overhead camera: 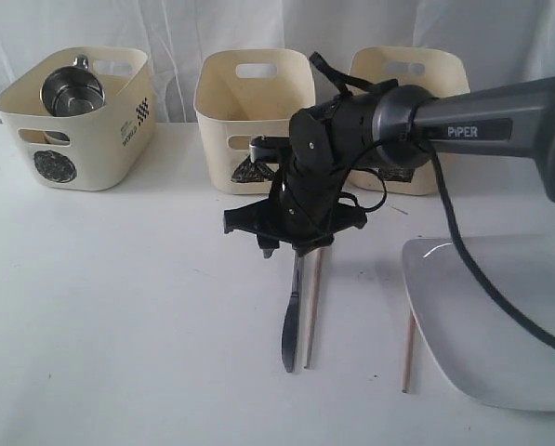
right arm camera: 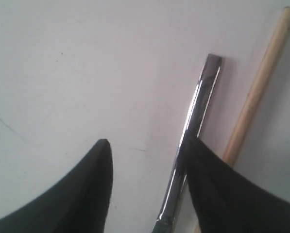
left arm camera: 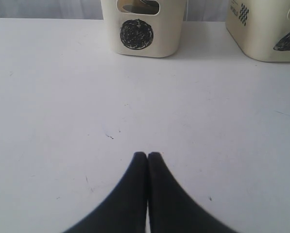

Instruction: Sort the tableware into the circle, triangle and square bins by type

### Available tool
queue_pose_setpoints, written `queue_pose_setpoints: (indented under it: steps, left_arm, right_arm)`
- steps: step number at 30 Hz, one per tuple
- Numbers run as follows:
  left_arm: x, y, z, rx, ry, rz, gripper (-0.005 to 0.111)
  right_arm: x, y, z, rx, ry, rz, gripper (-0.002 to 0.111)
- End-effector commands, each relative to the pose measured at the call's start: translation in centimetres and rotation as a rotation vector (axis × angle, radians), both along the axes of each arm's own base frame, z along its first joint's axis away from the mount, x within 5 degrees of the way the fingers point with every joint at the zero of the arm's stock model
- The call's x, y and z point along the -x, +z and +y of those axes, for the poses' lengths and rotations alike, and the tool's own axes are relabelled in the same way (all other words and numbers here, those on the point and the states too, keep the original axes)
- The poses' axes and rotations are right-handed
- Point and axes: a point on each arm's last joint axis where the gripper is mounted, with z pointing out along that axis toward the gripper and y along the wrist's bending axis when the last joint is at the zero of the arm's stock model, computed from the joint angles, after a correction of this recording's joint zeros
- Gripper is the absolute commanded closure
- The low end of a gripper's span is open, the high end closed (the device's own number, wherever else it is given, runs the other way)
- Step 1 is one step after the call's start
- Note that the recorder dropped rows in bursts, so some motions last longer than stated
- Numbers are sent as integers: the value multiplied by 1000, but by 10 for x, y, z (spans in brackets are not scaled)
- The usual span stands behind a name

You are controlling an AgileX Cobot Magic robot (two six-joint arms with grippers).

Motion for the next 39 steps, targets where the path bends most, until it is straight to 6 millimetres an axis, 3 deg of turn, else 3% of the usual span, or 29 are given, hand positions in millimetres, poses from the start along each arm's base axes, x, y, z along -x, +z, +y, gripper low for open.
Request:
queue_pose_setpoints:
  steps: [1, 19, 21, 26, 29, 32, 35, 39]
  left_arm:
    - [0, -1, 0, 10, 3, -1, 107]
    - [0, -1, 0, 10, 3, -1, 107]
    - [0, -1, 0, 10, 3, -1, 107]
    - [0, -1, 0, 10, 3, -1, 107]
    - [0, -1, 0, 10, 3, -1, 107]
    - [0, -1, 0, 10, 3, -1, 107]
    - [0, -1, 0, 10, 3, -1, 107]
    - [0, -1, 0, 10, 3, -1, 107]
  right_arm:
    - [-6, -7, -7, -15, -84, 31, 63]
    - [-8, -37, -13, 24, -143, 103, 65]
    - [-7, -40, -13, 33, -143, 120, 69]
    - [-5, -48, -14, 71, -81, 148, 108]
    - [-6, -48, -13, 54, -89, 143, 108]
    - [-5, -38, -10, 28, -91, 127, 108]
    - [-5, -11, -10, -8, -83, 50, 108]
    - [-4, 10, -10, -23, -61, 2, 108]
